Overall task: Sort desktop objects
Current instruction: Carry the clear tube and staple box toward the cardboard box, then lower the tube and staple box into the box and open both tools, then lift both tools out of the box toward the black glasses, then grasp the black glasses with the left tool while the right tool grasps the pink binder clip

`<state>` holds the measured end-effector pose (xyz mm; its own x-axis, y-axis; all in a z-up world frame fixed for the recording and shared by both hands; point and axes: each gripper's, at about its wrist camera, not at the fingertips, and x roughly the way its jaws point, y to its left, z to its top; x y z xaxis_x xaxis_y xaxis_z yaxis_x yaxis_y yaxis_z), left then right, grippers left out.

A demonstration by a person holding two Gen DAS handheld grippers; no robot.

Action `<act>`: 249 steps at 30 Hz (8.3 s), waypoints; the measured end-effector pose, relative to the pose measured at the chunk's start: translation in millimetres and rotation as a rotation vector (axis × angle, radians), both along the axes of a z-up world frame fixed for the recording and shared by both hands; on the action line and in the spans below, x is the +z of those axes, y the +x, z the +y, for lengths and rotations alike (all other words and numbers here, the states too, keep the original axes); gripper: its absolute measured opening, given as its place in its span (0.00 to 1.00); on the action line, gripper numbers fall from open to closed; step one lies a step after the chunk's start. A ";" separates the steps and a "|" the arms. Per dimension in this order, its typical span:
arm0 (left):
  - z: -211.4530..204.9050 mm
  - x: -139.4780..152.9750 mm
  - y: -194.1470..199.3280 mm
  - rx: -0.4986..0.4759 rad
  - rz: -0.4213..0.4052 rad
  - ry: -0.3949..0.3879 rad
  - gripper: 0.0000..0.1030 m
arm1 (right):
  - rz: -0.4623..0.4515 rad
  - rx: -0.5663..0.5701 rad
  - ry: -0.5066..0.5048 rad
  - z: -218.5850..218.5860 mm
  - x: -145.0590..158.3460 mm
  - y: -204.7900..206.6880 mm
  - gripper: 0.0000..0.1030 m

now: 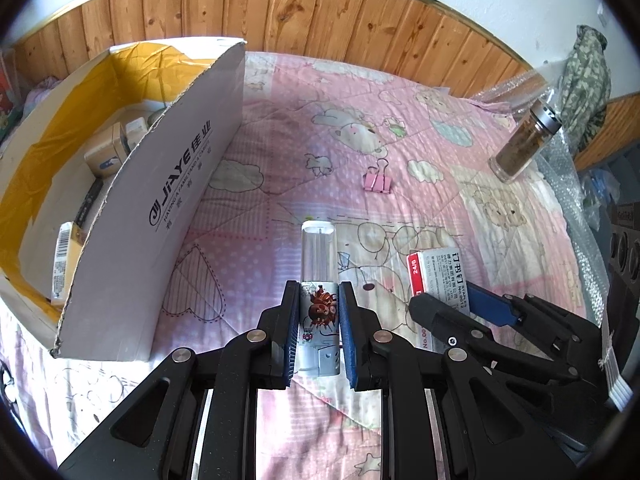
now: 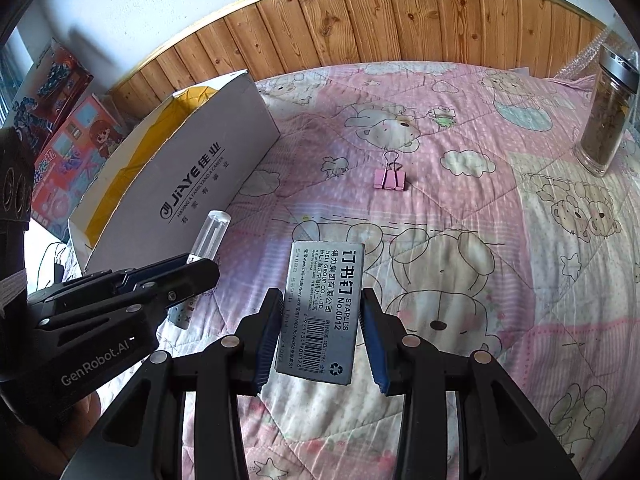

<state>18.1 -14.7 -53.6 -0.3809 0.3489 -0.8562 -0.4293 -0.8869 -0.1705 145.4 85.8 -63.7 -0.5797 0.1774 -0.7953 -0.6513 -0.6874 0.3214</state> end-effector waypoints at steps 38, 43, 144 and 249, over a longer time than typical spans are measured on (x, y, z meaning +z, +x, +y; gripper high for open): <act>-98.9 60.2 7.4 0.162 0.084 0.096 0.19 | 0.086 0.187 0.130 -81.1 69.0 -53.0 0.39; -115.8 70.6 2.2 0.185 0.094 0.114 0.19 | 0.101 0.201 0.135 -84.4 79.7 -63.7 0.39; -209.3 18.3 -172.4 0.297 -0.107 -0.046 0.39 | -0.279 0.447 0.092 -52.0 29.5 -300.9 0.52; -6.2 -57.3 -15.7 -0.182 -0.134 -0.118 0.16 | -0.160 -0.133 -0.008 122.4 -72.4 -79.4 0.04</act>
